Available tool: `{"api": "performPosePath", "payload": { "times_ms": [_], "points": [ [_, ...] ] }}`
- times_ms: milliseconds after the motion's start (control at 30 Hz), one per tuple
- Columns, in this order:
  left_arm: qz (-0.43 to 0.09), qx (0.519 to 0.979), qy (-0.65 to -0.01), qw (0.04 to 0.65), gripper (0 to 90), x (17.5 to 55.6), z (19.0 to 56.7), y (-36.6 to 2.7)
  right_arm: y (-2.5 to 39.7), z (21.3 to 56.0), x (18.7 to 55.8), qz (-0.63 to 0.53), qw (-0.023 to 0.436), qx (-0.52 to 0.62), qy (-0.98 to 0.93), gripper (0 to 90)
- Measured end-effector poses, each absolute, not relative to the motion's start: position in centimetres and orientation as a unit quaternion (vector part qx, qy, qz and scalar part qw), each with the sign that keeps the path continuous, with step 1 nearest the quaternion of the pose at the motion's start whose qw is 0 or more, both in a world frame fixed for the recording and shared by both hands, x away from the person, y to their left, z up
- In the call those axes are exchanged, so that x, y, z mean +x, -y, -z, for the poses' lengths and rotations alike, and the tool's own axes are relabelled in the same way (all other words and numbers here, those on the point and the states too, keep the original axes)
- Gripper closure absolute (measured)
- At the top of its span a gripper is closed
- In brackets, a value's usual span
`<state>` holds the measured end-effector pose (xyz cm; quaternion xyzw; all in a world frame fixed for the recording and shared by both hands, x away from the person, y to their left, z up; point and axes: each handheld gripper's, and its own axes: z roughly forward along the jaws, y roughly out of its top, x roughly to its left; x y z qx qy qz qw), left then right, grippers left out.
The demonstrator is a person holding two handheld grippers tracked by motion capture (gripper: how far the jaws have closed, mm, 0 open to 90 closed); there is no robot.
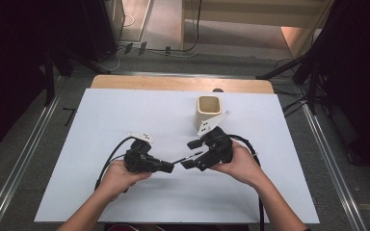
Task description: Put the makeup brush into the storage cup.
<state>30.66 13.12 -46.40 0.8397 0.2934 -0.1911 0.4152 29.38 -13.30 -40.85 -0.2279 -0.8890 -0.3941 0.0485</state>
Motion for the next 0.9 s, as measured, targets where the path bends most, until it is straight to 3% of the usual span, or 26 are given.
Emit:
{"api": "performPosePath", "payload": {
  "times_ms": [400,900],
  "points": [
    [0.168,0.808,-0.336,0.453,85.1,30.8,46.5,-14.2,15.5,42.2,28.3,0.443,0.06,-0.331,0.831,32.8],
    [0.137,0.76,-0.366,0.518,85.1,28.8,47.4,-14.3,16.0,44.0,25.7,0.488,0.044,-0.363,0.792,38.3]
  ]
}}
